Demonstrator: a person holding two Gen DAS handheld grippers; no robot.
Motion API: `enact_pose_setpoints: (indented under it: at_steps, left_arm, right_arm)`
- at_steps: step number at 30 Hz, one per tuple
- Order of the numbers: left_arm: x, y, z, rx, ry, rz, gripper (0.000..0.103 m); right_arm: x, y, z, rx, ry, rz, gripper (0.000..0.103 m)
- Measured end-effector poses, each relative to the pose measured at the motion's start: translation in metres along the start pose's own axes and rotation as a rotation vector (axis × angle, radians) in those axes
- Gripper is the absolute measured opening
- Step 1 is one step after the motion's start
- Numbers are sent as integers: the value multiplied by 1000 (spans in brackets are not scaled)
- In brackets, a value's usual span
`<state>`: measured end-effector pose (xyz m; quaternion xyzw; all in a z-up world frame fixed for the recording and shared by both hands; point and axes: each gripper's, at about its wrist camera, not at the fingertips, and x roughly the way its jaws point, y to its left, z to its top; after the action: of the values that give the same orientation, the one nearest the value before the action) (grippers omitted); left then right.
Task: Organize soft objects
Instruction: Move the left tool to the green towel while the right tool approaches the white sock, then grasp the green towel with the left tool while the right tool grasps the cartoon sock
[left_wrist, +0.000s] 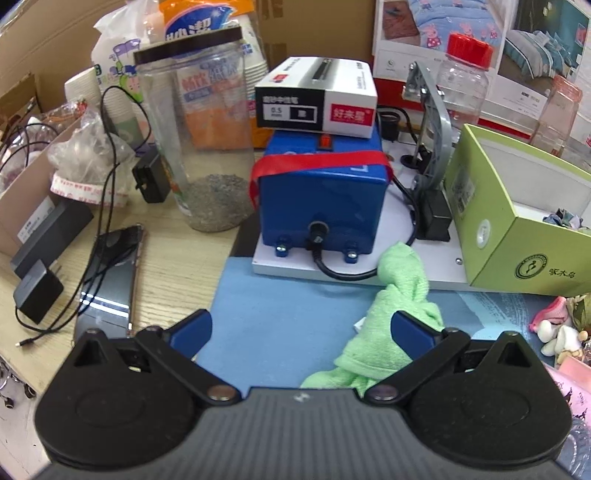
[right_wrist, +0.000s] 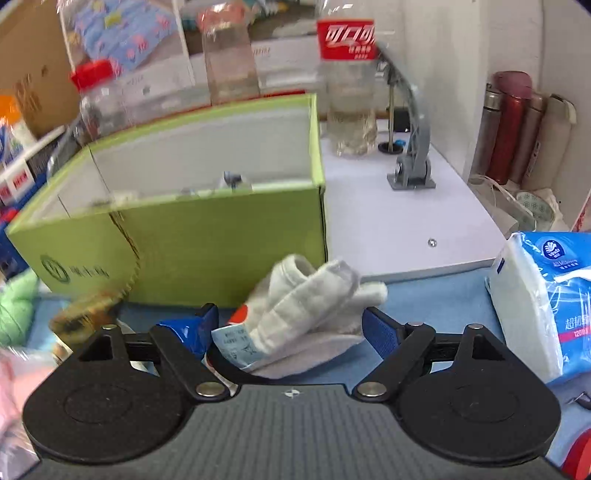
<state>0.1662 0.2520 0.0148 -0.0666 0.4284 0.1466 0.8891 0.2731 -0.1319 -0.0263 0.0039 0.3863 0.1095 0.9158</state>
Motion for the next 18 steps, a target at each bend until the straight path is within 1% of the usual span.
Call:
enact_pose_setpoints:
  at_steps: [2, 5, 9, 10, 11, 12, 13, 15, 16, 18]
  left_arm:
    - [1, -3, 0, 2, 1, -2, 102]
    - [3, -5, 0, 2, 4, -4, 102]
    - [1, -13, -3, 14, 6, -6, 102]
    - [0, -15, -4, 21, 3, -5, 102]
    - [-1, -17, -5, 29, -2, -4, 102]
    - [-2, -18, -6, 38, -5, -4, 102]
    - [-3, -20, -7, 44, -5, 0, 102]
    - [-4, -22, -7, 48, -7, 1, 102]
    - [-4, -22, -7, 46, -6, 0, 102]
    - [-5, -23, -7, 39, -5, 0, 102]
  right_arm:
    - [-7, -14, -4, 19, 2, 10, 72]
    - [-24, -34, -15, 23, 2, -4, 73]
    - [-48, -52, -40, 22, 18, -20, 73]
    - [-52, -53, -48, 8, 38, -33, 73]
    - [-53, -50, -58, -31, 67, -60, 73]
    - [-56, -48, -67, -71, 78, -78, 74]
    - [-64, -47, -75, -97, 54, -80, 74]
    - [-79, -45, -78, -119, 2, -66, 74]
    - [-86, -44, -74, -128, -28, -64, 74]
    - [-90, -38, -61, -137, -59, -62, 74]
